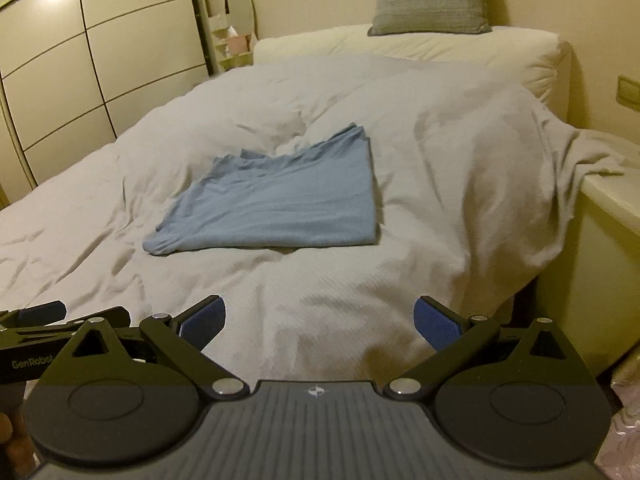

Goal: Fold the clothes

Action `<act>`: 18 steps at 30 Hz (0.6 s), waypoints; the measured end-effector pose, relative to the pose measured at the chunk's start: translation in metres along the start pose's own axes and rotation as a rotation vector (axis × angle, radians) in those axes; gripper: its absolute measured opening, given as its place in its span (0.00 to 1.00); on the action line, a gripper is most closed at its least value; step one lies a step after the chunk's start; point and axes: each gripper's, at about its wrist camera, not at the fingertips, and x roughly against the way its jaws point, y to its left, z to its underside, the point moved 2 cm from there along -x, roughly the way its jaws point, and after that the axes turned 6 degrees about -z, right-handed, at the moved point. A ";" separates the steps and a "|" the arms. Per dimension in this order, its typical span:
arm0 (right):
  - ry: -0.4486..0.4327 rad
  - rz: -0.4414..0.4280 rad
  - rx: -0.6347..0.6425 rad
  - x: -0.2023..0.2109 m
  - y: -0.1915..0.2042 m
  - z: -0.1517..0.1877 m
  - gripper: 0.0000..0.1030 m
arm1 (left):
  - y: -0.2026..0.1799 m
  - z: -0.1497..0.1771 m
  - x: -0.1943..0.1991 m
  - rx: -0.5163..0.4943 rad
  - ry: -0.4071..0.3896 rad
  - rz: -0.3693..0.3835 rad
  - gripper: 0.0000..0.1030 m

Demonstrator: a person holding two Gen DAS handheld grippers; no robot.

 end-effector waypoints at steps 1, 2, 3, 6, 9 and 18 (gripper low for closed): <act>-0.005 0.005 -0.001 0.007 0.000 0.002 1.00 | -0.002 0.001 0.004 -0.005 -0.002 0.001 0.99; -0.008 0.009 -0.001 0.013 -0.001 0.003 1.00 | -0.004 0.003 0.009 -0.009 -0.004 0.003 0.99; -0.007 0.012 -0.001 0.018 -0.002 0.005 1.00 | -0.006 0.005 0.013 -0.009 -0.005 0.009 0.99; -0.005 0.019 -0.002 0.032 -0.005 0.011 1.00 | -0.009 0.010 0.026 0.007 -0.003 0.034 0.99; 0.003 0.030 -0.015 0.041 -0.009 0.016 1.00 | -0.010 0.015 0.033 0.034 -0.002 0.045 0.99; 0.022 0.033 -0.011 0.046 -0.006 0.024 1.00 | -0.017 0.021 0.035 0.031 0.015 0.039 0.99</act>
